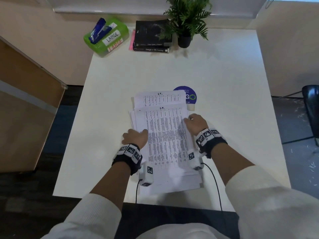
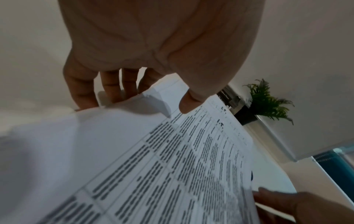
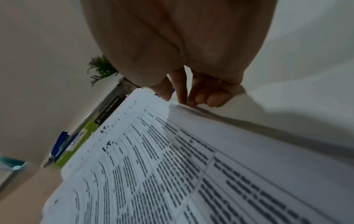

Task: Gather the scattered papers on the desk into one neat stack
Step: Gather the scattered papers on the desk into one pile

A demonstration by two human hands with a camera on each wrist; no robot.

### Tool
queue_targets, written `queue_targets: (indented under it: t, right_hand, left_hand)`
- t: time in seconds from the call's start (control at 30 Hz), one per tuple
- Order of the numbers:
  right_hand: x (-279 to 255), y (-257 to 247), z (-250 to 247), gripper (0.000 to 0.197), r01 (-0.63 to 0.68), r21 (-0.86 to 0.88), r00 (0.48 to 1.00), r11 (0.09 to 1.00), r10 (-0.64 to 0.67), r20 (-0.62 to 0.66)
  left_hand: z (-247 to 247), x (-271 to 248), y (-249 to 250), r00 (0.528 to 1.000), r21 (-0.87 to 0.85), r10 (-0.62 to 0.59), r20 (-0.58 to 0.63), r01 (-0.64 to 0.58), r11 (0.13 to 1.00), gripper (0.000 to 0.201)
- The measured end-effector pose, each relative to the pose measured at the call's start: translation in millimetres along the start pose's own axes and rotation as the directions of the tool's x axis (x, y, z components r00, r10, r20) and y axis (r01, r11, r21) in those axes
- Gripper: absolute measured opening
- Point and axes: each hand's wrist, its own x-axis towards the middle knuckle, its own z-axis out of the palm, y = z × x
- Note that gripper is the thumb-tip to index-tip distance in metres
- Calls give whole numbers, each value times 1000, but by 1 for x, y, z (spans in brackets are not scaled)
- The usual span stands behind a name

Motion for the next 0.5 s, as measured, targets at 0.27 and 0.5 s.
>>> queue_targets:
  t: [0.27,0.5]
  right_hand:
    - [19,-10,11,28,12,-20,990,1000,-15,-137]
    - [17,-14,19,34,7,200,988,980,25,-155]
  left_hand:
    - [-14,15,24,1000,-125,21,3,-21,992,61]
    - [-17,22,29,998,-235,52,-48,-62,970,46]
